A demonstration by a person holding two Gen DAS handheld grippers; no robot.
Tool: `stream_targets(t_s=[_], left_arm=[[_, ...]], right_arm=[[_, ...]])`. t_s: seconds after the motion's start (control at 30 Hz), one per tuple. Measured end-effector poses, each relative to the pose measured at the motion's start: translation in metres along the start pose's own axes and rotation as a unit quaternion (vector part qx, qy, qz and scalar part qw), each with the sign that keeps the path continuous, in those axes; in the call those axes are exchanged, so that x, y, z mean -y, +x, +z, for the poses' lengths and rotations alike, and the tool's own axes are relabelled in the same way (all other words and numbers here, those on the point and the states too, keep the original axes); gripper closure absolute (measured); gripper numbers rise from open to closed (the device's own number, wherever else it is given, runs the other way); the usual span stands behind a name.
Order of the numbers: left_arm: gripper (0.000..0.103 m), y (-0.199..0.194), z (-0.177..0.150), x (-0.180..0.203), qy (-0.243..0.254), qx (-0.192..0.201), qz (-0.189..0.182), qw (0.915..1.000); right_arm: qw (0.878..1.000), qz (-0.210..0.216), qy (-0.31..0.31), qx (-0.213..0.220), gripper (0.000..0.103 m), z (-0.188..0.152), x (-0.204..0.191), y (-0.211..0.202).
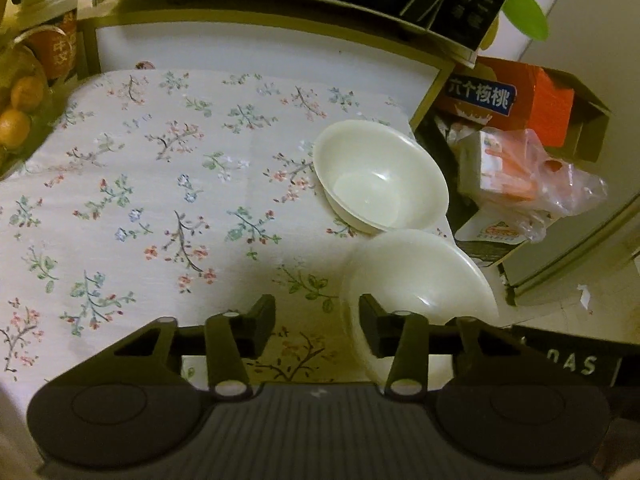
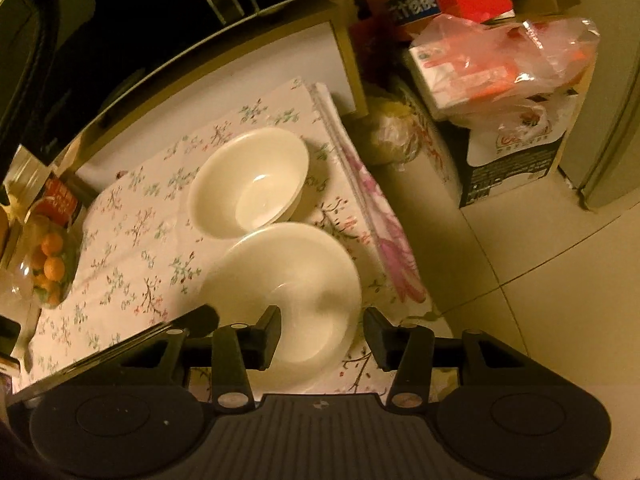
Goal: Organize plates and bowls
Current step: 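Close the left tool on the cream bowl rim while the right tool grips it, then lift the cream bowl with both tools and carry it toward the white bowl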
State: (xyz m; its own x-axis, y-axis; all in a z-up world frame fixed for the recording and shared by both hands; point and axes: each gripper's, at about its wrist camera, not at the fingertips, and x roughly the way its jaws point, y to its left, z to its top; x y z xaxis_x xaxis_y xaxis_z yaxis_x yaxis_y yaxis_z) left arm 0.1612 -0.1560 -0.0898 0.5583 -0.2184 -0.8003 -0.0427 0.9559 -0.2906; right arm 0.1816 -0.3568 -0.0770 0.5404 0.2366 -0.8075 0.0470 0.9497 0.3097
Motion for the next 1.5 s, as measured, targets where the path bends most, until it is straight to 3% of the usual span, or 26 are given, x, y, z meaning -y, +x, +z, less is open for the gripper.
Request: stream_targets(t_s=[0.2,0.27,0.87,1.5], left_arm=[[0.091,0.011,-0.003,0.0,-0.007,-0.019,-0.011,0.9997],[0.094,0.009,-0.005,0.0,-0.005,-0.018,-0.012,0.9998],[0.094,-0.03,-0.005,-0.019,-0.013,0.008,-0.028,0.9995],[0.094,-0.075,-0.014,-0.03,-0.007,0.042,-0.006,0.9991]], right_arm=[[1.0,-0.006,0.005,-0.021,0.086,-0.003,0.002,0.013],[1.0,-0.002,0.005,-0.021,0.093,-0.004,0.001,0.012],[0.999,0.03,-0.036,0.002,0.094,-0.009,-0.02,-0.013],[0.993,0.048,-0.101,0.027,0.093,-0.022,-0.048,-0.039]])
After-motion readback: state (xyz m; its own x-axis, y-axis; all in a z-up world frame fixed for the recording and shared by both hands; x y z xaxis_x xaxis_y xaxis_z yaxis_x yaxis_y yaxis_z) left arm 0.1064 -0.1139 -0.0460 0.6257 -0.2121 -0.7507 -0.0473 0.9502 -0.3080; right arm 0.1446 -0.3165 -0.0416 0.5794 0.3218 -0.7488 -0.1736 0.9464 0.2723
